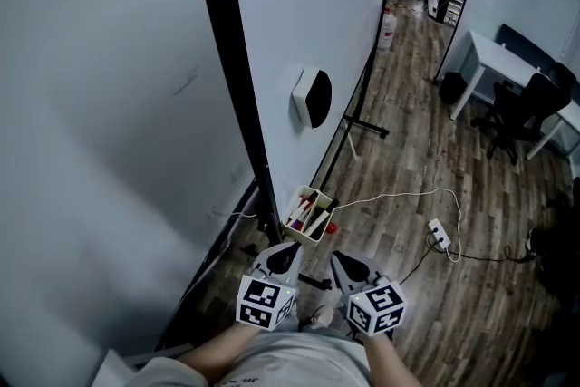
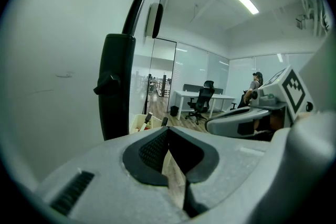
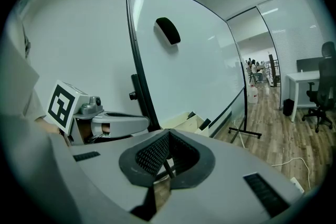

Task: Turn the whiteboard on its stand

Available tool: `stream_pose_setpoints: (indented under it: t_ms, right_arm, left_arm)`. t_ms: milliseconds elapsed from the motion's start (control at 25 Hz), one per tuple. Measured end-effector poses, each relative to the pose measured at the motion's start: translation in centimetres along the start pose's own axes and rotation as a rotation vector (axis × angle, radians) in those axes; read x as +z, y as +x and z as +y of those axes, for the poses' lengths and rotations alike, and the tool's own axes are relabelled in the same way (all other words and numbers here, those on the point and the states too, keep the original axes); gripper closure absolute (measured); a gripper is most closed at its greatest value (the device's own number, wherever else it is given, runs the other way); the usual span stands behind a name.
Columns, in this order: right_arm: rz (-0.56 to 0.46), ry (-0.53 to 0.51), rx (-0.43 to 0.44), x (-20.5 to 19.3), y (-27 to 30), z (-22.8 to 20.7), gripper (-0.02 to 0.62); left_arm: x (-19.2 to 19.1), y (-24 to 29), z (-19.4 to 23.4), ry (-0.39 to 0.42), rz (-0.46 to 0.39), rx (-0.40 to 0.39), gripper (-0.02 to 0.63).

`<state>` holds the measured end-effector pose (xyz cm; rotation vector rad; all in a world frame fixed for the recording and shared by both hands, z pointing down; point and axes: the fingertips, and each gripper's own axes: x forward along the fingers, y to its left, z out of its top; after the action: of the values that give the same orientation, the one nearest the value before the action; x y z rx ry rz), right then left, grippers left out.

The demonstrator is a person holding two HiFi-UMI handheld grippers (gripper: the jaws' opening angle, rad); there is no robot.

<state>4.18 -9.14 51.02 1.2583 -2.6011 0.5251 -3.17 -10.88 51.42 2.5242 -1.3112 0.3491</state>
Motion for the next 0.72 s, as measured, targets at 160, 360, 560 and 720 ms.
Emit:
stream_pose_setpoints:
  t_ms: [160, 360, 560, 720]
  right_arm:
    - [0.000, -0.004, 0.000, 0.27, 0.23, -0.37, 0.600]
    - [-0.006, -0.009, -0.005, 0.50, 0.49, -0.55, 0.600]
    - [-0.005, -0.013, 0.002, 0.88, 0.53, -0.48, 0.600]
    - [-0.003, -0.014, 0.007, 0.72, 0.61, -0.48, 0.600]
  left_arm:
    - [0.15, 0.31, 0.09, 0.008, -0.001, 0.001, 0.595]
    - [-0.37, 0.54, -0.04, 0.012, 0.009, -0.006, 0.595]
    - [0.04, 0.44, -0.17, 0.015, 0.008, -0.006, 0.595]
    - [0.35, 0.53, -0.13, 0.016, -0.001, -0.008, 0.595]
